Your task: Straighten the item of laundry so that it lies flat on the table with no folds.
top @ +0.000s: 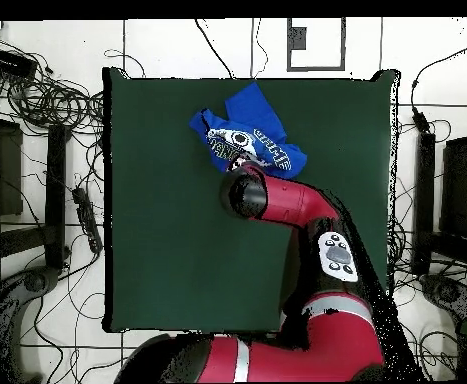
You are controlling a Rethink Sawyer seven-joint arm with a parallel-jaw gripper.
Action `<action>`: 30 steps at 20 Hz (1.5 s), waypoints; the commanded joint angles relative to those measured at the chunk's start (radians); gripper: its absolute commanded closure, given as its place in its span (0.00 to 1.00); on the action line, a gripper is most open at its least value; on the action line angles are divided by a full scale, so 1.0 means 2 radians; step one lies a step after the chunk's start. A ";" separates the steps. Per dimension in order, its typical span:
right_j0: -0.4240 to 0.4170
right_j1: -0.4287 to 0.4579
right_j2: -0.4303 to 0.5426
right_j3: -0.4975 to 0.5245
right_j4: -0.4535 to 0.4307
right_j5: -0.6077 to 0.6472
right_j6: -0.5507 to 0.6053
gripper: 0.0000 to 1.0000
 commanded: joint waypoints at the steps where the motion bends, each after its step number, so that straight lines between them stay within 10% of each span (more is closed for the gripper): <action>1: -0.030 -0.009 0.049 -0.031 -0.063 0.158 -0.121 1.00; 12: -0.039 -0.065 0.078 -0.006 -0.076 0.212 -0.065 1.00; 30: 0.066 -0.133 0.037 0.055 -0.004 0.248 0.091 1.00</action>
